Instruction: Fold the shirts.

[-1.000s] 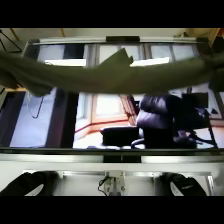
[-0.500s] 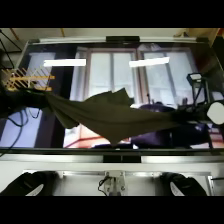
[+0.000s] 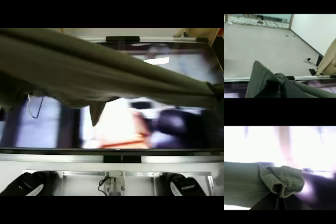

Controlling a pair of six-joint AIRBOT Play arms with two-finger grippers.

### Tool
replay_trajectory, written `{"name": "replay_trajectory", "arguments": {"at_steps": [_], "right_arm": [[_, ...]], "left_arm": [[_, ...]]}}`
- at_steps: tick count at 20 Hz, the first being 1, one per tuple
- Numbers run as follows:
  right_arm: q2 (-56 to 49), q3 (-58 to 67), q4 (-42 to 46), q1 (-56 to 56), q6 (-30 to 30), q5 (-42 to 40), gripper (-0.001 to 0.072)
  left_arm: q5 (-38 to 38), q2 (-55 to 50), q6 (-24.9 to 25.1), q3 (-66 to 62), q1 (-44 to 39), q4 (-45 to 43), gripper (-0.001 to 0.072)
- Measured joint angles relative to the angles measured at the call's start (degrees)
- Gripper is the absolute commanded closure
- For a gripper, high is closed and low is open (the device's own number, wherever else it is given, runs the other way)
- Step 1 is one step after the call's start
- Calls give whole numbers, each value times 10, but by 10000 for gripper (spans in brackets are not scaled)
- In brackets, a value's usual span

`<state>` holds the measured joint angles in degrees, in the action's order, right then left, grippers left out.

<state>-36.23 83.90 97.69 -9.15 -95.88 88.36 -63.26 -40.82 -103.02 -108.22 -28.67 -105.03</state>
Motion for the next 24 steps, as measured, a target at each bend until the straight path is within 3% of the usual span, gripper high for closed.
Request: {"name": "replay_trajectory", "arguments": {"at_steps": [3,6,11,17,18,19,20,21,24], "right_arm": [[-6,-5,7,0,-10,59,636],[-44,-59,21,0,-22,59,636],[-201,-186,17,0,-51,-73,636],[-416,-185,2,0,-86,-242,636],[-433,-183,0,1,-90,-256,636],[-445,-179,-3,1,-93,-269,636],[-455,-178,-5,1,-95,-283,636],[-462,-177,-9,1,-96,-286,636],[-472,-174,-13,1,-96,-286,636]], "left_arm": [[-46,-11,5,-12,0,-9,672],[-69,-57,26,16,5,-52,672],[-73,-231,40,88,69,-86,672],[-13,-499,34,72,128,-81,666],[-12,-533,33,66,129,-66,575],[-12,-561,31,62,130,-47,280],[-14,-580,29,58,129,-28,70],[-23,-597,27,55,128,-5,30],[-89,-617,40,25,133,31,30]]}}
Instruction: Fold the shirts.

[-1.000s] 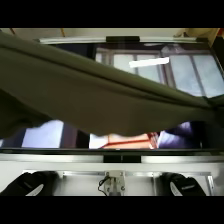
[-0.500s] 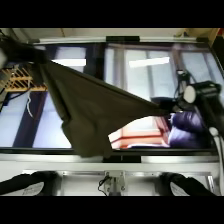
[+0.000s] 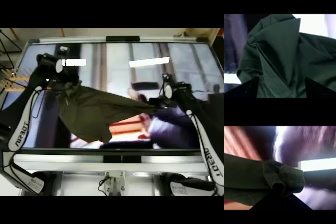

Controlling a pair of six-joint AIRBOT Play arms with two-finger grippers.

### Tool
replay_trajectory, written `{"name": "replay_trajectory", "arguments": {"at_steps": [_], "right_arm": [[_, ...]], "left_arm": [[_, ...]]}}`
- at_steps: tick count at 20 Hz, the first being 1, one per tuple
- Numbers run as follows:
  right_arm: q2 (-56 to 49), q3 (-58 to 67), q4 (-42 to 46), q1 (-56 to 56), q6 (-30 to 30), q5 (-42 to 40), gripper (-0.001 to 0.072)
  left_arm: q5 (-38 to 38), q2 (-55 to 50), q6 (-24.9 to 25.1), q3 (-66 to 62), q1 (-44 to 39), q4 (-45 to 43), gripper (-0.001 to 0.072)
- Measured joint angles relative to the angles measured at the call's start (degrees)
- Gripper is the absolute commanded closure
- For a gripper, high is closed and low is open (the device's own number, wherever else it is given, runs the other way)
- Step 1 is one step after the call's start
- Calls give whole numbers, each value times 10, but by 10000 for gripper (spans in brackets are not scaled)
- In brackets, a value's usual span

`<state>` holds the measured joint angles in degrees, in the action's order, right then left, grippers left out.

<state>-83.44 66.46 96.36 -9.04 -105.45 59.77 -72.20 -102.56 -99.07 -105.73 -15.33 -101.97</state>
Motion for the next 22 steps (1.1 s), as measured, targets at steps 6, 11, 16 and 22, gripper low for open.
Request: {"name": "replay_trajectory", "arguments": {"at_steps": [6,11,16,22], "right_arm": [[-6,1,0,0,39,54,636],[-7,1,-1,0,52,66,636],[-7,1,-11,0,56,64,636],[-7,1,-19,0,57,69,636]], "left_arm": [[-176,80,68,5,106,139,32],[-122,252,75,324,178,274,32],[61,353,74,626,189,414,32],[199,348,93,735,146,521,238]]}}
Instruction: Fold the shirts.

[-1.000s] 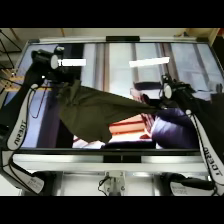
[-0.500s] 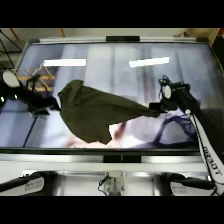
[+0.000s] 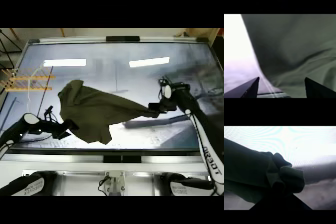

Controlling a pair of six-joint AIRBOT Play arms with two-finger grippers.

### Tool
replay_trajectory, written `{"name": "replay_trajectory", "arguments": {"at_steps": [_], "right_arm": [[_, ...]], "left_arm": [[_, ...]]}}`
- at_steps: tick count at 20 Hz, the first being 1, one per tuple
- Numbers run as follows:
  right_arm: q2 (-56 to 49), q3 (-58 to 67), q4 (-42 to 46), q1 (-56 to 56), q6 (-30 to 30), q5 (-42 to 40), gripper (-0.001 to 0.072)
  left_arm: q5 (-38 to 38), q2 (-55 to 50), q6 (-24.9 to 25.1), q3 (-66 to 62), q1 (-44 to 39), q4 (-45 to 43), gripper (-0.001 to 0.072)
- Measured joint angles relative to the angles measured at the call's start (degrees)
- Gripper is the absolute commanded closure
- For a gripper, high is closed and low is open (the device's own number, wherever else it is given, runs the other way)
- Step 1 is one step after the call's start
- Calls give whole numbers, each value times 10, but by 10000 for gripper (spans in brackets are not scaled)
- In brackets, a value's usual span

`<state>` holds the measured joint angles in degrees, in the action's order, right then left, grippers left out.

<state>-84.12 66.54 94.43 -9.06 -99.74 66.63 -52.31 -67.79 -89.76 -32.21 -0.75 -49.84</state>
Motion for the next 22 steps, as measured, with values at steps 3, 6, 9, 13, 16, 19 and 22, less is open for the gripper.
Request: {"name": "replay_trajectory", "arguments": {"at_steps": [3,6,9,13,16,19,22], "right_arm": [[0,0,0,0,0,6,636],[12,1,-2,0,1,19,636],[58,21,10,0,5,30,629],[161,112,84,0,-10,34,631],[261,193,157,0,-48,33,636],[354,231,182,0,-75,51,636],[417,244,192,0,-80,101,635]], "left_arm": [[68,-13,5,11,-25,27,671],[96,-3,45,-23,-39,47,674],[71,51,138,-122,-44,45,673],[58,156,184,-383,-27,-19,673],[61,209,151,-585,-2,-75,673],[19,243,80,-700,12,-109,673],[-44,260,43,-743,18,-118,673]]}}
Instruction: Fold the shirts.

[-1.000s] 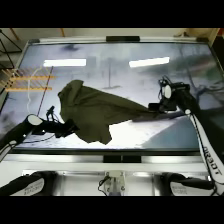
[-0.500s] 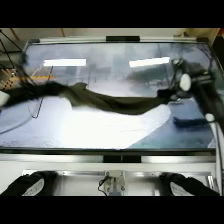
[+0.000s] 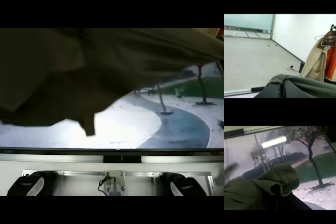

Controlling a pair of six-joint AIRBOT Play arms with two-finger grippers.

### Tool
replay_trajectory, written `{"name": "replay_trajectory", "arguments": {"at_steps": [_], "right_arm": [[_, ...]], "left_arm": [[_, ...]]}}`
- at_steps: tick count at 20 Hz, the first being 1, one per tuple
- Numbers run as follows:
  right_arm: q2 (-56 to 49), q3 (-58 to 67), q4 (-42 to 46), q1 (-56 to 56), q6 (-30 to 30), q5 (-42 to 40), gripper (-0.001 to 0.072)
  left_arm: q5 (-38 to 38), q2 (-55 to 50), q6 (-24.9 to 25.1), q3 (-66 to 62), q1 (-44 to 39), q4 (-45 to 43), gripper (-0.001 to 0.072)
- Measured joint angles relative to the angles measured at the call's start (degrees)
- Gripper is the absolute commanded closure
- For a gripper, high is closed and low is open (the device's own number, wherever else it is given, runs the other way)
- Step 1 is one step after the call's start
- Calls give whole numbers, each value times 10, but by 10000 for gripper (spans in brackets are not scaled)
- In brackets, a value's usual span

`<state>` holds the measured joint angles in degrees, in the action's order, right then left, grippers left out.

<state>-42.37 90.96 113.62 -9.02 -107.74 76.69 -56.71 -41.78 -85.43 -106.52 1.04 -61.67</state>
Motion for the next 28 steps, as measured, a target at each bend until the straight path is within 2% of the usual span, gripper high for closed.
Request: {"name": "replay_trajectory", "arguments": {"at_steps": [5,9,12,15,18,21,24,28], "right_arm": [[73,7,24,0,15,65,635],[95,2,44,0,30,129,636],[91,-44,52,0,34,175,636],[78,-156,57,0,18,172,636],[26,-266,59,0,-24,61,636],[-96,-298,67,0,-76,-92,636],[-257,-251,73,0,-117,-201,636],[-441,-158,34,1,-141,-258,635]], "left_arm": [[-65,23,-5,-22,3,-7,673],[-162,29,-20,-8,3,-31,673],[-210,30,-33,53,3,-50,673],[-211,21,-38,171,3,-62,673],[-124,-11,-39,289,3,-73,673],[9,-82,-39,339,3,-78,672],[114,-173,-37,342,3,-82,671],[173,-291,-38,334,4,-73,670]]}}
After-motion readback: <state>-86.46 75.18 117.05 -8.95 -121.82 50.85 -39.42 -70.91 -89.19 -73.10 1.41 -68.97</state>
